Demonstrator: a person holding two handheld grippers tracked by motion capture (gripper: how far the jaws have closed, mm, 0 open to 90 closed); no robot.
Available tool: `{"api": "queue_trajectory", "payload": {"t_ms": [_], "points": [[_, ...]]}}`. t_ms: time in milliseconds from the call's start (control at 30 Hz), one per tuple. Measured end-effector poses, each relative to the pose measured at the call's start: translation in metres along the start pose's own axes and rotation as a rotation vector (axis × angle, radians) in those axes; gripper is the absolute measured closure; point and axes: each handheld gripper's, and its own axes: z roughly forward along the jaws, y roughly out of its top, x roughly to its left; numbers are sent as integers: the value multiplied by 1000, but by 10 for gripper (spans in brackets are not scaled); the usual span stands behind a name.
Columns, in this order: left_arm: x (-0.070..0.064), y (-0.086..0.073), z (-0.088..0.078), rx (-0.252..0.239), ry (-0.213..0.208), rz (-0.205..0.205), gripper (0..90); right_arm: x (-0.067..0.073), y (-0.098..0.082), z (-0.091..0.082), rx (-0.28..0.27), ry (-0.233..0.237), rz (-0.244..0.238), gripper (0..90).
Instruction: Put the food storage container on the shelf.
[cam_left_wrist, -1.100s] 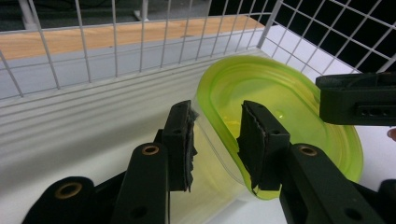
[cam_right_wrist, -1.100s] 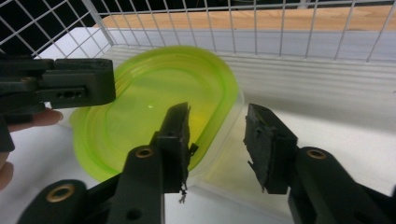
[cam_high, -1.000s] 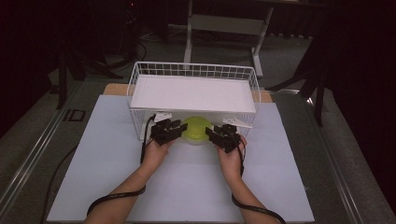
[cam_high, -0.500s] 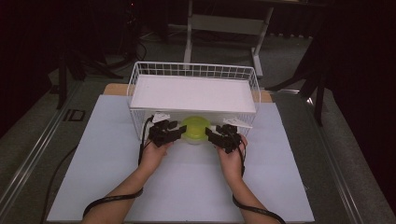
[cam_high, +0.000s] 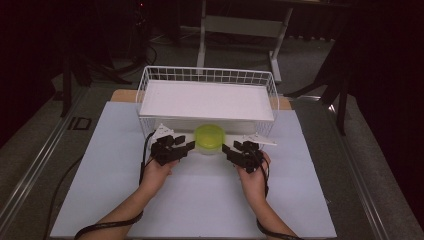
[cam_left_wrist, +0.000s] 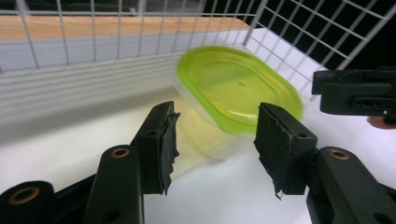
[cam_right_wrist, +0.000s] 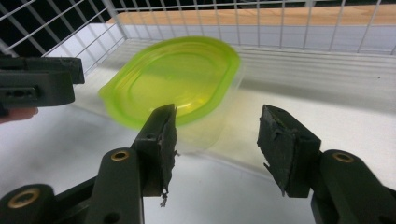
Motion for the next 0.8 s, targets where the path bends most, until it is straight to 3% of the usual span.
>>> {"api": "queue_trajectory", "payload": {"t_ms": [167, 233, 267, 300, 367, 467, 567, 733, 800], "points": [[-8, -5, -17, 18, -18, -12, 463, 9, -6, -11, 2, 26, -33, 466], [-10, -6, -22, 10, -2, -39, 376, 11, -8, -13, 13, 37, -33, 509], [-10, -6, -25, 8, -15, -44, 374, 11, -9, -14, 21, 41, -38, 513], [-9, -6, -28, 12, -42, -37, 330, 12, -9, -15, 25, 42, -41, 519], [-11, -7, -31, 18, -40, -28, 169, 14, -11, -18, 26, 41, -54, 543], [-11, -10, -35, 33, -75, -17, 144, 16, -13, -19, 28, 48, -59, 575], [-14, -13, -40, 37, -89, -5, 23, 14, -16, -17, 56, 49, -56, 620], [-19, -18, -53, 24, -110, 26, 23, 12, -18, -12, 69, 41, -45, 659], [-20, -22, -58, -11, -140, 40, 23, 12, -18, -10, 80, 40, -50, 748]]}}
